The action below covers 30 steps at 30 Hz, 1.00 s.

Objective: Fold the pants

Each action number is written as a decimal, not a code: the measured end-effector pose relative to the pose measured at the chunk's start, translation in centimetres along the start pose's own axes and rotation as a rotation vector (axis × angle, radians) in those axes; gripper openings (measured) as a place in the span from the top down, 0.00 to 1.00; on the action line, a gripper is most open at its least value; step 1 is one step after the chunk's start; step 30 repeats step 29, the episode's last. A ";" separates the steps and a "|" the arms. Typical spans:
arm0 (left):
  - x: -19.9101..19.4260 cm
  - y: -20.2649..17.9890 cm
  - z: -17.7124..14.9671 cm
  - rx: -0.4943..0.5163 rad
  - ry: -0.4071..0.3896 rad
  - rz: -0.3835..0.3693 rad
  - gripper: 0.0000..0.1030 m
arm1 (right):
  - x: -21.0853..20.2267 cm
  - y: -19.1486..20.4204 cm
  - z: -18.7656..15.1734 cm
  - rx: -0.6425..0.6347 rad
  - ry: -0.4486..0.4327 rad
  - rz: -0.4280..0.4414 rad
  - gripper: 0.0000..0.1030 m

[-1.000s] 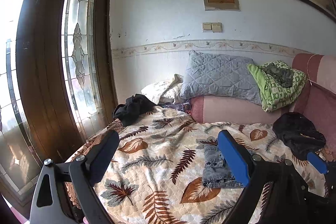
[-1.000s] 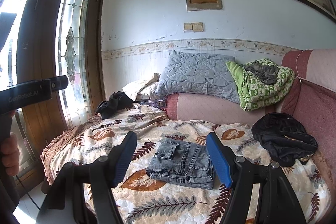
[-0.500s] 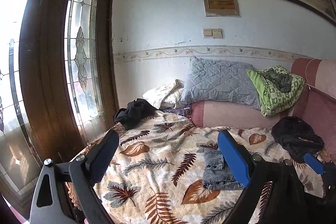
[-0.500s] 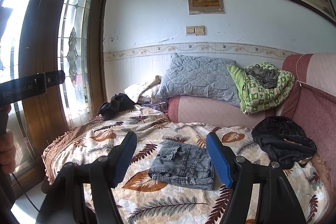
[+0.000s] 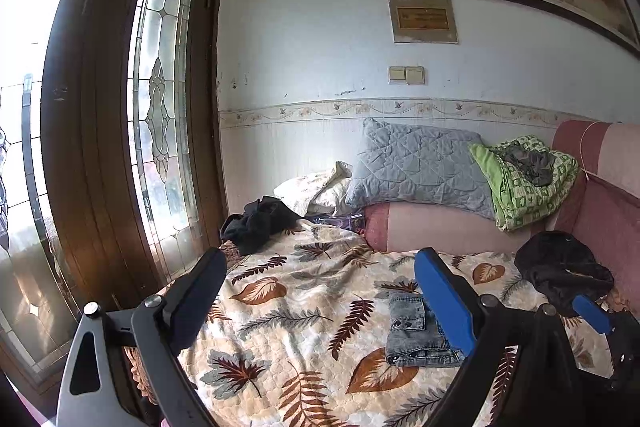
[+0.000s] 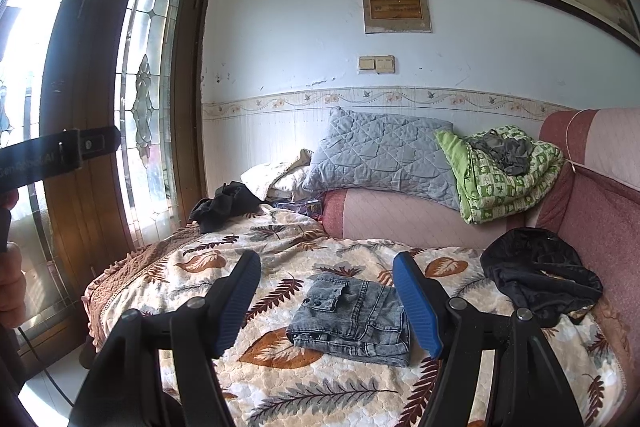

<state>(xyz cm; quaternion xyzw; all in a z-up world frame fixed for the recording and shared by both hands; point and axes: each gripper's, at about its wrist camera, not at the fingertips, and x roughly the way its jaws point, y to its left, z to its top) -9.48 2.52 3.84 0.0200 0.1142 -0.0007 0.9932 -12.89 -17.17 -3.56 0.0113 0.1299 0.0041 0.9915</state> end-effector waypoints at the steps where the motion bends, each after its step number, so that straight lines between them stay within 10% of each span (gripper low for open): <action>1: -0.1 0.0 0.1 0.000 -0.003 0.001 0.08 | -0.1 0.1 0.1 -0.001 -0.003 0.000 0.30; 30: 1.2 1.8 -0.9 -0.038 0.041 -0.126 0.08 | 2.2 4.5 -0.4 -0.069 0.015 0.110 0.28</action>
